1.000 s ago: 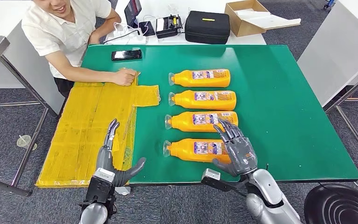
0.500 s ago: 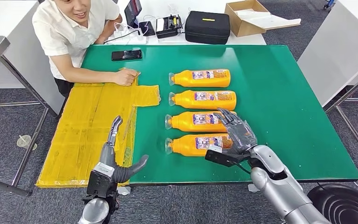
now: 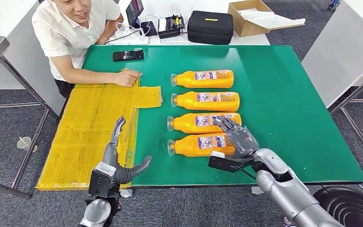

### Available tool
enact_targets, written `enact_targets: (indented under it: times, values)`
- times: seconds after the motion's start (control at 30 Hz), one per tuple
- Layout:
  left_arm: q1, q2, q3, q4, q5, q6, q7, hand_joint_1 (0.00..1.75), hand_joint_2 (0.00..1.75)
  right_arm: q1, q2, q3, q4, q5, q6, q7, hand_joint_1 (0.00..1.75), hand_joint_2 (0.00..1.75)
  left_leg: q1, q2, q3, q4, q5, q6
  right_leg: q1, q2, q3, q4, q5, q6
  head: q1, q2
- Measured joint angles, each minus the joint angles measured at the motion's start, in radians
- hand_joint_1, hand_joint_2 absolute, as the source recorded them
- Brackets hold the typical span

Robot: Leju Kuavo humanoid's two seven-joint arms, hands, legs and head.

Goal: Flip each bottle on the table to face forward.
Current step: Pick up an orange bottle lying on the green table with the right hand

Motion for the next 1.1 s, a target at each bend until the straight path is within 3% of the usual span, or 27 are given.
enact_targets:
  times: [0.57,1.1]
  values:
    - [-0.004,-0.003,0.0,0.016,-0.009,0.006,-0.003,0.0,1.75,0.007,-0.031,0.063,-0.054,-0.023,0.026,-0.01,0.0,1.75,0.0,0.0,0.0,0.0,0.0,0.0,0.0,0.0,0.0,0.0,0.0,0.0,0.0,0.0]
    - [-0.007,-0.005,0.003,0.024,-0.01,0.017,-0.005,0.0,1.75,0.006,-0.069,0.102,-0.05,0.002,0.063,0.082,0.0,1.75,0.0,0.0,0.0,0.0,0.0,0.0,0.0,0.0,0.0,0.0,0.0,0.0,0.0,0.0]
